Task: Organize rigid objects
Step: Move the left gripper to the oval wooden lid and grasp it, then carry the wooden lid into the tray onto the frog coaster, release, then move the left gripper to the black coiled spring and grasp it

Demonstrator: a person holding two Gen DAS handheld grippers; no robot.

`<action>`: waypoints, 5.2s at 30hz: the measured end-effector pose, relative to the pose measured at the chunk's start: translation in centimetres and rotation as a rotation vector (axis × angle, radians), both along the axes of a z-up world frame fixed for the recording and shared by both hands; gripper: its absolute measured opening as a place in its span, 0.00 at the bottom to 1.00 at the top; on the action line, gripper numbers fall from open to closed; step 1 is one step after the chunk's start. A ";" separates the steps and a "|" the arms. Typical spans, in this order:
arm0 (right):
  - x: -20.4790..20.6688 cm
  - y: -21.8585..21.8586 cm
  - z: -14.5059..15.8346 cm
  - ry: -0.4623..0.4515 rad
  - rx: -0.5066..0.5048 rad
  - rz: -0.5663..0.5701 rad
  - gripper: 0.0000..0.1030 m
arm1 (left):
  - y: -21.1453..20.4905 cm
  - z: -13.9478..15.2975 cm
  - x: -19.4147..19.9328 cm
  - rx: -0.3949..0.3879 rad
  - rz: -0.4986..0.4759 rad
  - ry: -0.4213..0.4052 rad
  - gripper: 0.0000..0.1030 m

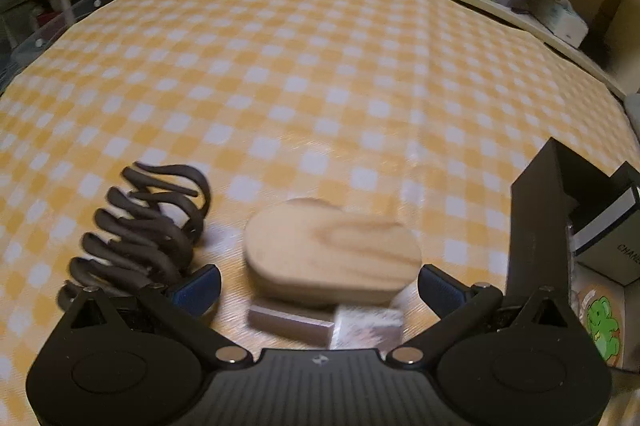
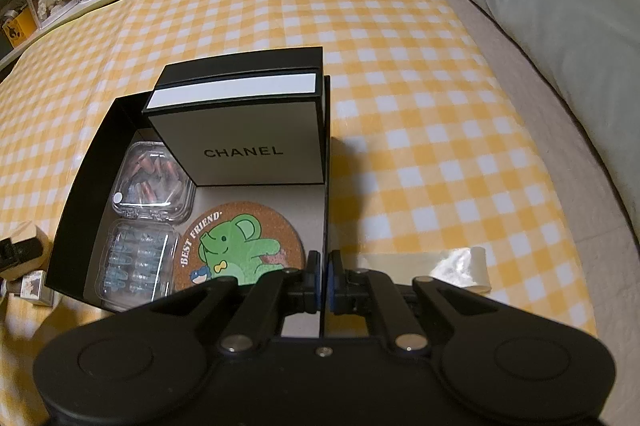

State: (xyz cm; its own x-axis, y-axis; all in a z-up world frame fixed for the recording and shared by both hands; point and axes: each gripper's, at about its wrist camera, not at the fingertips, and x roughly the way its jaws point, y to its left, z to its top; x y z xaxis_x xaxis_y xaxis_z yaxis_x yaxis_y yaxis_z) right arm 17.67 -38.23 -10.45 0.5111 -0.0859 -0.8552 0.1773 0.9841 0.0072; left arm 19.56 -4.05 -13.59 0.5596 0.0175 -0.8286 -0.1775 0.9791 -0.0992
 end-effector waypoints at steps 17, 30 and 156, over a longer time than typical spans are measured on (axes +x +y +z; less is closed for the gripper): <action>-0.1 -0.1 0.0 0.000 0.003 0.003 0.04 | 0.3 1.0 -0.4 0.008 -0.023 -0.057 0.89; -0.1 0.0 0.0 0.001 0.002 0.002 0.04 | 0.7 1.8 0.2 -0.022 -0.038 -0.081 0.56; -0.4 0.0 -0.1 -0.005 0.024 0.013 0.05 | -9.5 11.2 -4.4 -0.104 -0.639 -0.215 1.00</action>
State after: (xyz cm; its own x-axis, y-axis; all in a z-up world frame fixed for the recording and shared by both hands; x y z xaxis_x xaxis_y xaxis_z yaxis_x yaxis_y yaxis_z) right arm 17.29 -38.19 -10.57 0.5164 -0.0585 -0.8544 0.1643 0.9859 0.0317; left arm 15.11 -13.55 -2.35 0.5859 -0.4445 -0.6776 0.4665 0.8687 -0.1666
